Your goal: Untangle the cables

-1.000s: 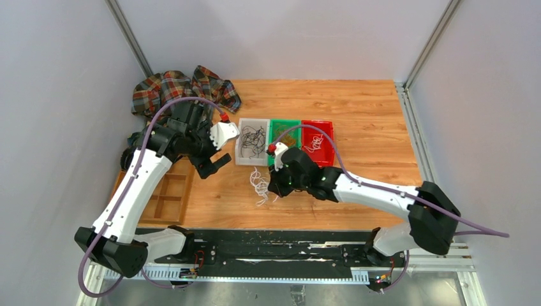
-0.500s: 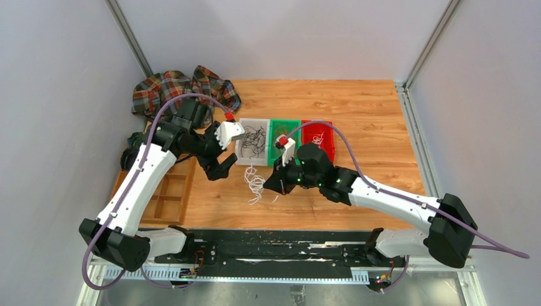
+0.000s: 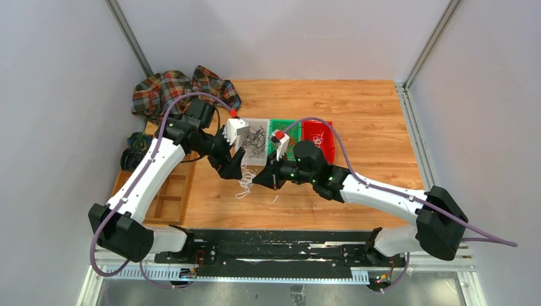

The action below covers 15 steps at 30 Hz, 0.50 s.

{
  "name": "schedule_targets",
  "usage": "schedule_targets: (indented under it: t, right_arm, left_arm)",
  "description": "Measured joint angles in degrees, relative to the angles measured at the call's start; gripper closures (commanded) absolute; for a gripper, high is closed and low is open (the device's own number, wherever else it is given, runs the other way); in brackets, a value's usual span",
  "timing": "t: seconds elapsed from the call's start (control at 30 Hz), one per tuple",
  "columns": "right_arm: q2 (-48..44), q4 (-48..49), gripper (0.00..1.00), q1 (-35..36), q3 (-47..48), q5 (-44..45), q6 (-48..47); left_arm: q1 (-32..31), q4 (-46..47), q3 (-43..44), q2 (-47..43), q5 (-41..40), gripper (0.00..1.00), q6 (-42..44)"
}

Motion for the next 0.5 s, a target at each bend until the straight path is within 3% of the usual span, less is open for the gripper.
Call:
schedule_targets:
  t: [0.2, 0.4, 0.5]
  right_arm:
    - [0.02, 2.32, 0.99, 0.0, 0.22, 0.13, 0.81]
    - [0.17, 3.04, 0.99, 0.02, 0.2, 0.72, 1.42]
    - [0.15, 3.13, 0.99, 0.02, -0.2, 1.88, 1.49]
  left_arm:
    - [-0.02, 2.43, -2.6, 0.0, 1.7, 0.42, -4.9]
    - [-0.02, 4.17, -2.51, -0.26, 0.63, 0.59, -6.78]
    - [-0.02, 4.52, -2.16, -1.01, -0.55, 0.78, -7.26]
